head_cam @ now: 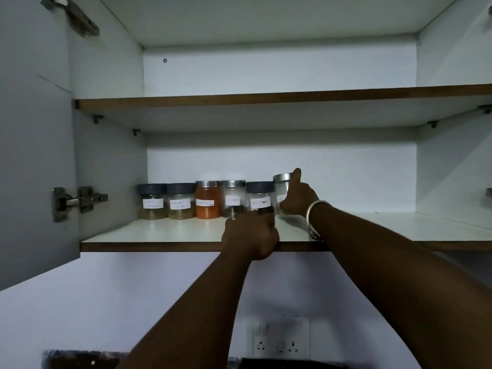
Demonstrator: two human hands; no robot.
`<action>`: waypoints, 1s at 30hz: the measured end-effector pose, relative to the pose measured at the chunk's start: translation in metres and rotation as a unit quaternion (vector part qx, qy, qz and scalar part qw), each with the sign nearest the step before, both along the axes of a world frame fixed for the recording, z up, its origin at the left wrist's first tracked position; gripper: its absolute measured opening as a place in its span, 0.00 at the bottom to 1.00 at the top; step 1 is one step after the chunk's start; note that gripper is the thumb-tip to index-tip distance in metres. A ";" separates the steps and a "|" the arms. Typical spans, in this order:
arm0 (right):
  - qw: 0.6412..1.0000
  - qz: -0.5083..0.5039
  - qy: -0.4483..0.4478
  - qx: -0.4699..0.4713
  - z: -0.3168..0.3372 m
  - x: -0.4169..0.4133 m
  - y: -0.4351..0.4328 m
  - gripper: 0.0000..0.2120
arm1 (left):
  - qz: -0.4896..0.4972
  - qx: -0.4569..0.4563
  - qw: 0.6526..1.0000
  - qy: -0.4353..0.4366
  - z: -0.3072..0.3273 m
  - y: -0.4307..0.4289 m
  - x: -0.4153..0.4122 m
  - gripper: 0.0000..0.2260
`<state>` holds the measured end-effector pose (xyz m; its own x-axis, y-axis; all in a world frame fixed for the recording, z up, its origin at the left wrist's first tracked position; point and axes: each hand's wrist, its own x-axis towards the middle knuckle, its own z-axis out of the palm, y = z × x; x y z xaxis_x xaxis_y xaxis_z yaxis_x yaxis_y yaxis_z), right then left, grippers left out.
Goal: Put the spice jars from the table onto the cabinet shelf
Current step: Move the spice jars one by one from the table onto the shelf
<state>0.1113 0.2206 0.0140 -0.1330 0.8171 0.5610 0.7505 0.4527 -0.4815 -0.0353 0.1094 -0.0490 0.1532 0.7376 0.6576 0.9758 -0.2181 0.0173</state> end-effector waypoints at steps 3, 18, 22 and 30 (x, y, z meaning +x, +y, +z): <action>1.000 -0.018 0.002 -0.025 0.000 -0.002 0.018 0.52 | 0.002 0.011 1.000 -0.004 0.000 0.002 -0.001 0.15; 0.992 -0.079 -0.043 -0.090 -0.008 0.000 0.032 0.65 | 0.011 -0.010 1.000 0.004 0.003 -0.002 0.004 0.15; 0.976 -0.086 -0.071 -0.186 -0.004 0.000 0.020 0.71 | -0.014 0.005 1.000 -0.011 0.002 -0.001 0.002 0.17; 0.965 -0.048 -0.220 -0.135 -0.015 0.003 -0.051 0.35 | -0.026 0.009 0.999 -0.044 0.004 -0.008 0.005 0.19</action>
